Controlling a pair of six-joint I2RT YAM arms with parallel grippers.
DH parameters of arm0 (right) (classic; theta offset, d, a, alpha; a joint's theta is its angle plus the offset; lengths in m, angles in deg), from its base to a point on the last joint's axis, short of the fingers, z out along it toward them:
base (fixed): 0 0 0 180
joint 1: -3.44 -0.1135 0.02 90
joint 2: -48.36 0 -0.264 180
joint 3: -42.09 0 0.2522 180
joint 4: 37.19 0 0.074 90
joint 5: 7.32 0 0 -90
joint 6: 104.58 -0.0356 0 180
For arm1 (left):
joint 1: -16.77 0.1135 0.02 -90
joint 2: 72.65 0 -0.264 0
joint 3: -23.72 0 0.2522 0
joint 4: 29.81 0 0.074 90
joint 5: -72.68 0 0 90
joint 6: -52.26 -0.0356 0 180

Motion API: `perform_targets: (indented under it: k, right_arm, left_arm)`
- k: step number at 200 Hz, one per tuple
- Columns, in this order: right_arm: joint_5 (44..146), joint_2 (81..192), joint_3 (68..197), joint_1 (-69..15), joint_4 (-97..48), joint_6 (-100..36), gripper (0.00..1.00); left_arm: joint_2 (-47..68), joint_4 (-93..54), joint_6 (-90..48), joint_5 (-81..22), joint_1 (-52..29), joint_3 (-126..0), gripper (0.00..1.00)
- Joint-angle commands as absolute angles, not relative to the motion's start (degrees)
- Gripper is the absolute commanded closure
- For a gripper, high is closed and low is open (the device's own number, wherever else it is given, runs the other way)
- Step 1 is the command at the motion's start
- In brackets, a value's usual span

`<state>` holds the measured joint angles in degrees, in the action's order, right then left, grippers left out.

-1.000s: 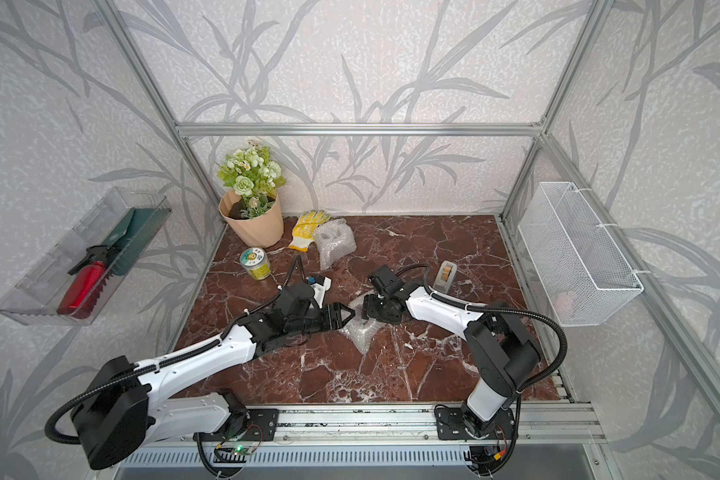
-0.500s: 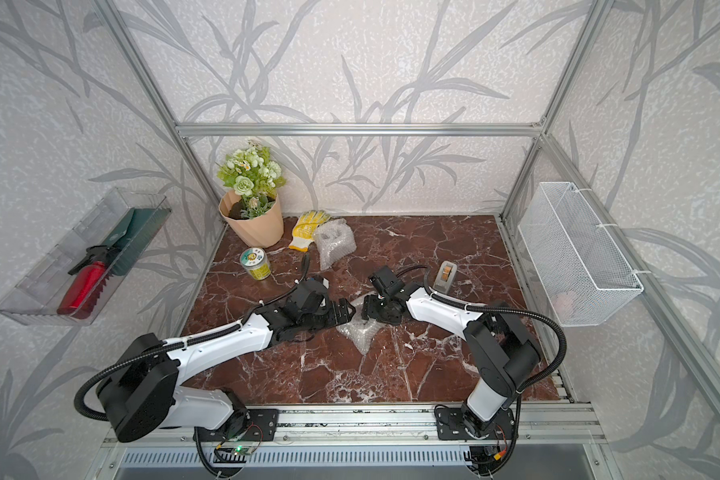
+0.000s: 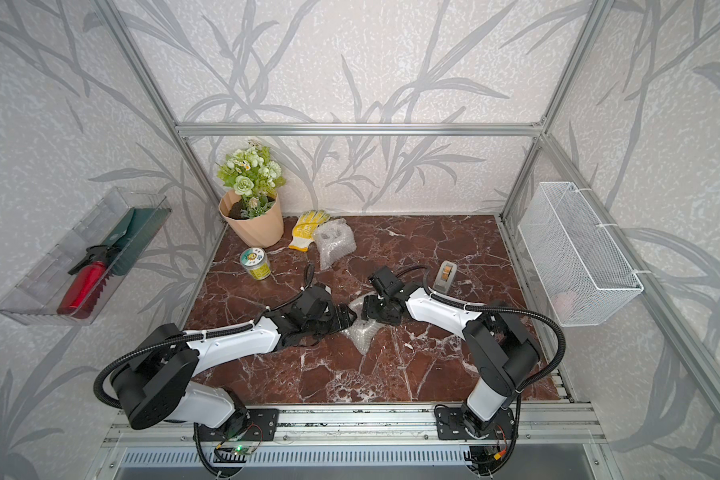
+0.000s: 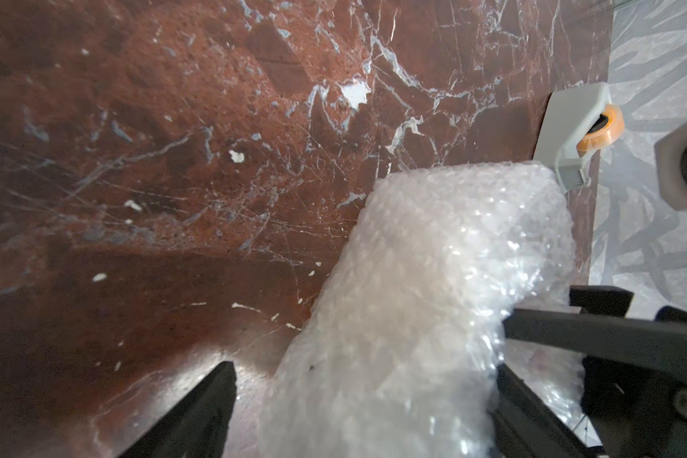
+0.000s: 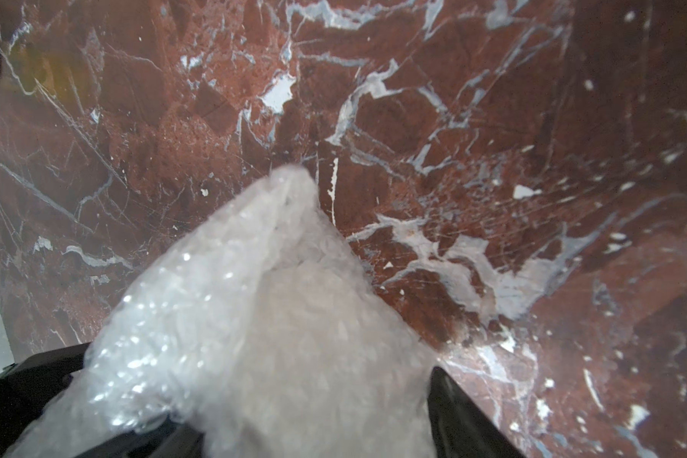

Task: Wrap mugs in bubble wrap
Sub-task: Wrap the mug in bubble wrap, then tear off the tape using the Tape Cutter.

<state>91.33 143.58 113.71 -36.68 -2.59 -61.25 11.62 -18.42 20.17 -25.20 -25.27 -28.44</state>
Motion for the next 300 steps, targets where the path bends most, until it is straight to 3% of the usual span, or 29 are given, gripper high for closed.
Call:
perform_targets:
  k: [1, 37, 65, 89, 114, 149, 182, 209, 233, 300]
  right_arm:
    - [91.6, 145.4, 111.8, -37.3, 1.0, -61.7, 0.30]
    - [92.2, 144.8, 111.2, -37.5, 0.2, -61.9, 0.30]
    - [91.4, 140.8, 113.2, -37.4, 3.2, -58.9, 0.29]
    - [91.1, 134.0, 114.0, -36.6, 3.3, -56.5, 0.22]
    - [84.7, 126.2, 111.9, -36.1, 2.3, -53.6, 0.18]
    - [78.3, 118.3, 105.7, -26.2, 3.6, -52.5, 0.17]
    - [85.5, 117.6, 103.1, -9.8, 2.3, -50.1, 0.29]
    - [89.8, 122.0, 104.8, -3.1, -1.1, -46.3, 0.50]
    - [96.3, 128.5, 108.3, 1.3, -1.3, -45.3, 0.53]
    - [100.2, 141.8, 117.1, 6.0, -0.5, -42.6, 0.60]
  left_arm:
    - [14.5, -15.5, 21.1, -24.3, -25.5, -26.2, 0.22]
    - [16.4, -15.4, 20.5, -24.6, -25.5, -26.8, 0.32]
    - [16.1, -14.1, 20.2, -23.9, -25.5, -27.1, 0.32]
    - [16.4, -13.8, 20.0, -24.0, -25.5, -27.2, 0.32]
    - [16.6, -13.9, 20.1, -23.9, -25.5, -27.2, 0.32]
    - [16.8, -13.3, 19.8, -24.0, -25.5, -27.8, 0.32]
    - [17.2, -12.7, 19.5, -24.1, -25.5, -28.6, 0.32]
    - [17.4, -12.9, 19.6, -24.4, -25.5, -28.7, 0.32]
    - [17.0, -12.5, 19.8, -24.2, -25.6, -28.3, 0.32]
    - [17.6, -10.8, 18.8, -25.2, -25.8, -29.9, 0.32]
